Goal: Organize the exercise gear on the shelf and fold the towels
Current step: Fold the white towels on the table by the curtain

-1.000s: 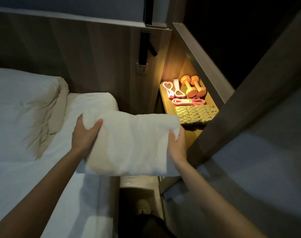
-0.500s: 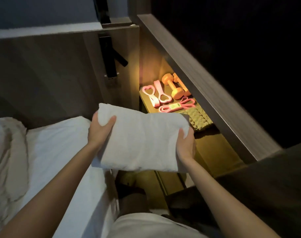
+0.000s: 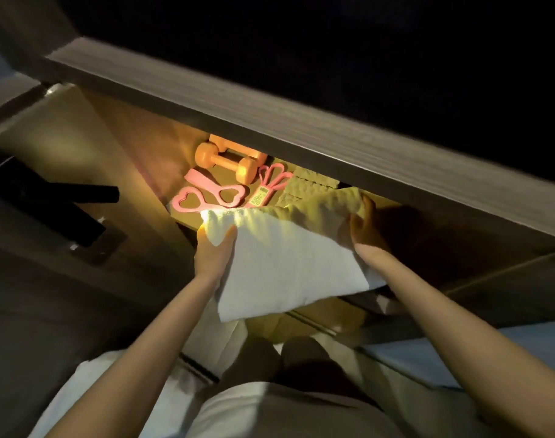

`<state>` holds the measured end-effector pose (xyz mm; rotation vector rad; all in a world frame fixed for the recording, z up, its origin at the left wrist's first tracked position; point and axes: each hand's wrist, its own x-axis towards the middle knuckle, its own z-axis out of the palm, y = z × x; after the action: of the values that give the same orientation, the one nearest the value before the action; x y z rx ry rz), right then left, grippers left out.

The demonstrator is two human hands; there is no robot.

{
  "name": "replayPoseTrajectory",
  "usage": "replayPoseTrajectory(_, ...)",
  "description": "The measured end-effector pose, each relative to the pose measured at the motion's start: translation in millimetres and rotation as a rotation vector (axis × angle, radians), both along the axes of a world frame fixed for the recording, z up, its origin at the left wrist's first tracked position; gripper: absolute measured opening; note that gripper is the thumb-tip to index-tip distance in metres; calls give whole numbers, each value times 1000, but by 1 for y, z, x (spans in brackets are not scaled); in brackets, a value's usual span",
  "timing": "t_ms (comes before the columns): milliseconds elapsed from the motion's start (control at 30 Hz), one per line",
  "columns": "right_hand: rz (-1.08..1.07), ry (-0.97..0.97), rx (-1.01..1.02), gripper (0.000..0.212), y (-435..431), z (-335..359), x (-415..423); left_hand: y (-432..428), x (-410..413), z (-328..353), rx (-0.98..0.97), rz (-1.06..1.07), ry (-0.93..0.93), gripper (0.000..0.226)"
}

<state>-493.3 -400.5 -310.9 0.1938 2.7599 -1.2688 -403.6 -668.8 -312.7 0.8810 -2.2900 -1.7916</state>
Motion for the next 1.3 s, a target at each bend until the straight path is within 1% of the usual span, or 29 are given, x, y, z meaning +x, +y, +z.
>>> replayPoseTrajectory(33, -19, -6, -7, 53, 5, -4, -1, 2, -4, -3, 15, -49, 3, 45)
replayPoseTrajectory(100, -53, 15, 33, 51, 15, -14, -1, 4, -10, -14, 43, -126, -21, 57)
replayPoseTrajectory(167, -54, 45, 168, 49, 25, -26, -1, 6, -14, -27, 72, -188, -54, 74)
replayPoseTrajectory(200, -51, 50, 239, 49, 29, -34, -2, 8, -14, -34, 87, -226, -55, 77)
replayPoseTrajectory(267, -83, 40, 287, 47, 37, -50, -1, 11, -14, -49, 121, -303, -43, 78)
replayPoseTrajectory(333, -124, 21, 271, 45, 44, -66, 1, 15, -10, -67, 185, -356, -26, 80)
replayPoseTrajectory(367, -130, 16, 267, 45, 47, -72, 2, 18, -7, -78, 219, -372, -20, 76)
replayPoseTrajectory(467, -110, 6, 264, 49, 48, -81, 7, 20, 10, -110, 322, -372, 0, 53)
replayPoseTrajectory(500, -108, 8, 262, 50, 48, -82, 9, 19, 15, -119, 356, -364, 1, 53)
replayPoseTrajectory(567, -120, -5, 245, 50, 44, -84, 12, 18, 23, -134, 403, -341, -13, 64)
replayPoseTrajectory(633, -102, 20, 297, 45, 39, -84, 13, 17, 30, -143, 454, -321, -15, 72)
replayPoseTrajectory(700, -54, 102, 367, 42, 35, -79, 10, 21, 40, -148, 518, -304, -26, 71)
replayPoseTrajectory(800, 1, 262, 331, 37, 31, -65, -1, 34, 52, -151, 601, -285, -71, 70)
replayPoseTrajectory(833, 23, 289, 338, 36, 31, -62, -6, 39, 53, -150, 623, -283, -80, 71)
replayPoseTrajectory(900, 44, 273, 378, 37, 34, -62, -13, 47, 50, -147, 647, -290, -86, 71)
replayPoseTrajectory(1033, -39, 110, 432, 47, 39, -84, -7, 60, 38, -142, 603, -348, -84, 76)
replayPoseTrajectory(1100, 12, 62, 551, 53, 30, -91, 7, 65, 35, -143, 646, -331, -83, 76)
replayPoseTrajectory(1133, 64, 57, 594, 52, 23, -93, 17, 67, 34, -143, 672, -327, -83, 76)
replayPoseTrajectory(1167, 119, 59, 594, 49, 16, -93, 28, 68, 33, -144, 684, -332, -86, 76)
replayPoseTrajectory(1233, 220, 80, 529, 44, 3, -93, 55, 69, 34, -147, 703, -358, -98, 73)
replayPoseTrajectory(1300, 321, 110, 489, 44, -9, -94, 84, 67, 36, -148, 732, -397, -115, 66)
